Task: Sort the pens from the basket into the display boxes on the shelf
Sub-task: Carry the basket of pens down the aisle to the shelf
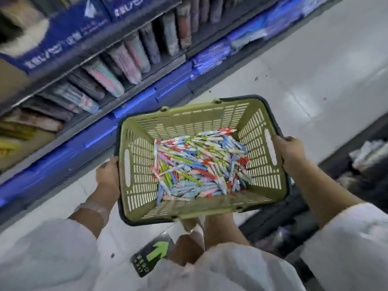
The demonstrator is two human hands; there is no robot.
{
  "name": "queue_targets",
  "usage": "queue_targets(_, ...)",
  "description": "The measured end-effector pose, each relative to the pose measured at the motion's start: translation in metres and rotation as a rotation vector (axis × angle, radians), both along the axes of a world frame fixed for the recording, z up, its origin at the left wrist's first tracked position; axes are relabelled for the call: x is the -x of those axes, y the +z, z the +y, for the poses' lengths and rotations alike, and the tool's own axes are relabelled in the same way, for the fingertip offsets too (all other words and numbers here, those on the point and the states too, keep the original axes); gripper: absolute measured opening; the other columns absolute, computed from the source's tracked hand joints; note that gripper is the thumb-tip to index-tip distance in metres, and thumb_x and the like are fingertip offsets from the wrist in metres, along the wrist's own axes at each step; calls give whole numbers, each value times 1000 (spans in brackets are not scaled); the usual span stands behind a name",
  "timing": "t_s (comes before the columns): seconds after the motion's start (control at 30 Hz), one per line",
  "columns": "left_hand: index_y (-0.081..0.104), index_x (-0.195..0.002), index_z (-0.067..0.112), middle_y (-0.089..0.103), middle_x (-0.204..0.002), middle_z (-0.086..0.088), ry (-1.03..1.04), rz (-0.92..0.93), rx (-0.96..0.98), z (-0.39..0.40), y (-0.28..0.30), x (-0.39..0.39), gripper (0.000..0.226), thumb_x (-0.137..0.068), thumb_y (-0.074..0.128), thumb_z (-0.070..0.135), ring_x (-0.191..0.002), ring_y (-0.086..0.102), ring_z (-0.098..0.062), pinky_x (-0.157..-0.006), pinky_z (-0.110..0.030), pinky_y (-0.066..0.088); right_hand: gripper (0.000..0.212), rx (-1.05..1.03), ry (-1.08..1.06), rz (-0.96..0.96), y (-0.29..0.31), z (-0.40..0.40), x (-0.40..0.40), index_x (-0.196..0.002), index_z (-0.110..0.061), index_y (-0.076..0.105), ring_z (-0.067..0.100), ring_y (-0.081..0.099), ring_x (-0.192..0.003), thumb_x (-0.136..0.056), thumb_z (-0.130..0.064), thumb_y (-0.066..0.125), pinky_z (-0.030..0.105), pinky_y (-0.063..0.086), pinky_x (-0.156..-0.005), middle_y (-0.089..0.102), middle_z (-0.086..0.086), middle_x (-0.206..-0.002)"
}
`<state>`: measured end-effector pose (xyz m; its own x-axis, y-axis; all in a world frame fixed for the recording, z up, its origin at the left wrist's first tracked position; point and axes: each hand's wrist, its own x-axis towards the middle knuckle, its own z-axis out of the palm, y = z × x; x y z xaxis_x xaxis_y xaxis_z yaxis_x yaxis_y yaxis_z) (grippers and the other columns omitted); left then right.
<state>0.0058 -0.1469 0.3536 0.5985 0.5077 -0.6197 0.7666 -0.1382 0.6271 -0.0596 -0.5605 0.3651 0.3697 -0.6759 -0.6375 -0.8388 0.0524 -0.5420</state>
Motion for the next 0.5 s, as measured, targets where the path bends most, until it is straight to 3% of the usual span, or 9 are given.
queue_targets(0.07,53,-81,12,54,-56,0,-249,39,-59,-35,20,-10,20,-92,49,28,-57,44,-12,-68,-30,40,42,17,-107,-8,24,-29,23,-102,7,60,28,58,-72,-83,-31,63,31,49,-59,63,23,-89)
queue_targets(0.13,55,-70,7,55,-47,1,-430,-1,-119,-75,34,-24,26,-88,56,25,-55,50,-16,-61,-29,39,41,33,-183,-28,44,-60,42,-99,7,60,25,53,-71,-84,-31,62,30,43,-57,58,22,-86)
queue_targets(0.2,52,-60,6,49,-54,-8,-583,-48,-172,-125,46,-41,31,-79,63,28,-61,48,-22,-53,-30,36,28,27,-277,-49,59,-96,57,-83,-3,57,24,50,-72,-84,-30,63,33,42,-61,53,19,-85)
queue_targets(0.27,45,-54,12,44,-52,-6,-721,-62,-230,-179,54,-62,37,-82,63,27,-55,44,-26,-46,-31,33,27,22,-373,-62,67,-136,71,-88,-5,58,23,50,-74,-83,-31,65,38,47,-67,60,26,-94)
queue_targets(0.33,43,-52,13,43,-50,-3,-833,-103,-266,-239,59,-88,38,-85,61,22,-50,42,-22,-41,-22,31,31,2,-460,-78,73,-176,79,-95,-2,59,26,54,-78,-83,-30,66,41,50,-74,60,33,-110)
queue_targets(0.4,43,-52,14,44,-50,-2,-907,-148,-273,-304,62,-117,37,-85,60,16,-53,42,-23,-41,-22,31,40,-12,-531,-101,80,-219,78,-105,7,58,31,60,-83,-85,-27,64,40,50,-75,61,32,-106)
queue_targets(0.5,44,-52,11,45,-51,-3,-981,-176,-294,-402,73,-158,36,-83,60,16,-55,42,-22,-47,-30,34,46,-27,-601,-112,95,-287,66,-116,7,55,27,59,-81,-86,-27,61,37,50,-74,63,18,-97)
